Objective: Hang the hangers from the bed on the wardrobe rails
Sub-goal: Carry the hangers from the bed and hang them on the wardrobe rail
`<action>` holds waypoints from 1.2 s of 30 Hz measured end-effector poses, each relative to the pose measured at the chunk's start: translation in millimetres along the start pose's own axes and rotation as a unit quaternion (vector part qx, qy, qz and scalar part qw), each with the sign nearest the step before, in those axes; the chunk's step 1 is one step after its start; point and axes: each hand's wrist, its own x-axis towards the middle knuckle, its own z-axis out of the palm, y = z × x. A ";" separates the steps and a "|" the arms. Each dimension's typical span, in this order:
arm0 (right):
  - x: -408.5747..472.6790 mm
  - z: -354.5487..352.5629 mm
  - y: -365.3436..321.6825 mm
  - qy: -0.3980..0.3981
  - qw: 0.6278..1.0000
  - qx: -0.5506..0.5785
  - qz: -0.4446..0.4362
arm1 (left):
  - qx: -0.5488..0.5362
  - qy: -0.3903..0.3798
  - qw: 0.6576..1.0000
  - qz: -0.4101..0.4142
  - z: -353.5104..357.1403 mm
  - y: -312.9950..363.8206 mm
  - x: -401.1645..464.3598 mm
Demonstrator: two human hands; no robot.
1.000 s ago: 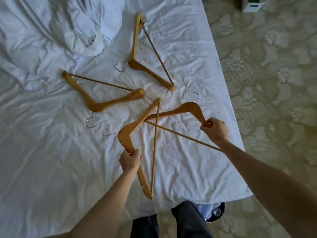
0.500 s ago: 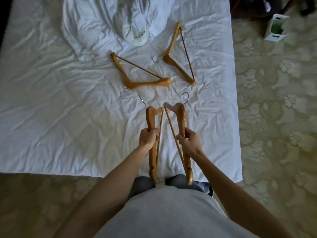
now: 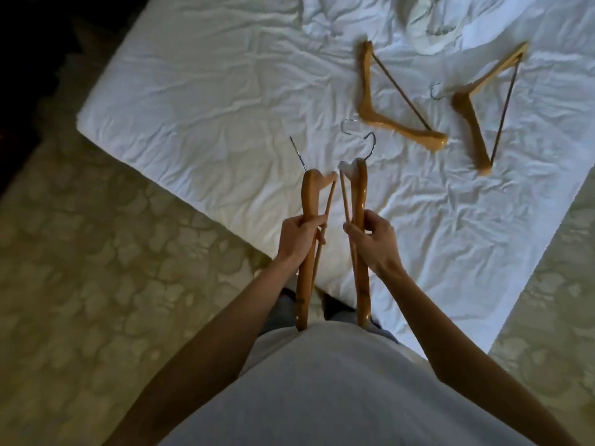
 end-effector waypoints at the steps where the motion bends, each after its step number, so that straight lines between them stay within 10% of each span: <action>1: -2.2 15.1 -7.5 -0.013 1.000 -0.012 -0.009 | -0.011 0.000 1.000 -0.001 -19.3 -5.5 -3.0; 36: -131.5 735.5 -256.5 -0.374 0.882 -0.195 -0.211 | -0.326 0.348 0.879 0.012 -690.9 -268.2 -9.0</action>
